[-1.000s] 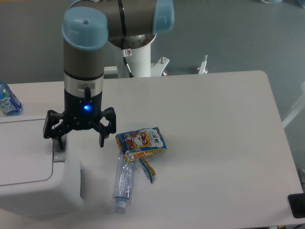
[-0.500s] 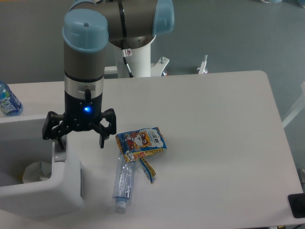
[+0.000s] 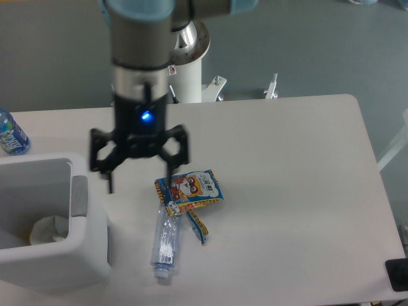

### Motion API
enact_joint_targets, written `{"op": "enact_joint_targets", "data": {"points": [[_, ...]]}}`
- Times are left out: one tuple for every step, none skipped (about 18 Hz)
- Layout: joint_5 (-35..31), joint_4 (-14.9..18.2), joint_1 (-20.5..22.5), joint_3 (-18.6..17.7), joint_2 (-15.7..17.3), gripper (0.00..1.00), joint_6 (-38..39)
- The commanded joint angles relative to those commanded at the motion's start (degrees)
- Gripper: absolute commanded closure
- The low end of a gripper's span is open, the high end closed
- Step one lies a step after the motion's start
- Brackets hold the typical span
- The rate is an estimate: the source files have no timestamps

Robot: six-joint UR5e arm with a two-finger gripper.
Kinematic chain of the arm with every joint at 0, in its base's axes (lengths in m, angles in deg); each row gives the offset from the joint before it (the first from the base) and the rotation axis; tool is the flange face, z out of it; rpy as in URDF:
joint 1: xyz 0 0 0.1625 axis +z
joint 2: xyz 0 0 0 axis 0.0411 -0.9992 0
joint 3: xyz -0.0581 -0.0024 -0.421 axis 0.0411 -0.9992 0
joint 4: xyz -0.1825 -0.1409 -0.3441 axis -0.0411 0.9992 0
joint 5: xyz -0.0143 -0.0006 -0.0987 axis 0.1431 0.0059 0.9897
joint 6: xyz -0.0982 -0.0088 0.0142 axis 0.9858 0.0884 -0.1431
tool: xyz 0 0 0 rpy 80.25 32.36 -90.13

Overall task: Open the trash can
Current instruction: 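Raise the gripper up and away from the open trash can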

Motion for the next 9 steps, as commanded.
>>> {"op": "enact_joint_targets", "data": {"points": [[-3.4,0.5,0.5,-0.6,0.3,0.00,-4.4],[-6.0,0.7,0.6,-1.1,0.4,0.00,-8.8],[-8.2,1.8,0.9,-1.4,0.4,0.00,-13.3],[-10.2,3.6,1.3,-1.8,0.7,0.00,-18.3],[-12.3,6.1,2.0,-2.0,1.1,0.00,-23.7],[-13.6,8.3,3.1,-2.1,1.4,0.00,-28.8],[-14.0,9.8,4.0,-2.3,1.6,0.00,-32.8],[-14.0,10.5,4.9,-2.4,1.9,0.00,-34.9],[-13.9,10.5,5.8,-2.8,2.1,0.00,-35.7]]}}
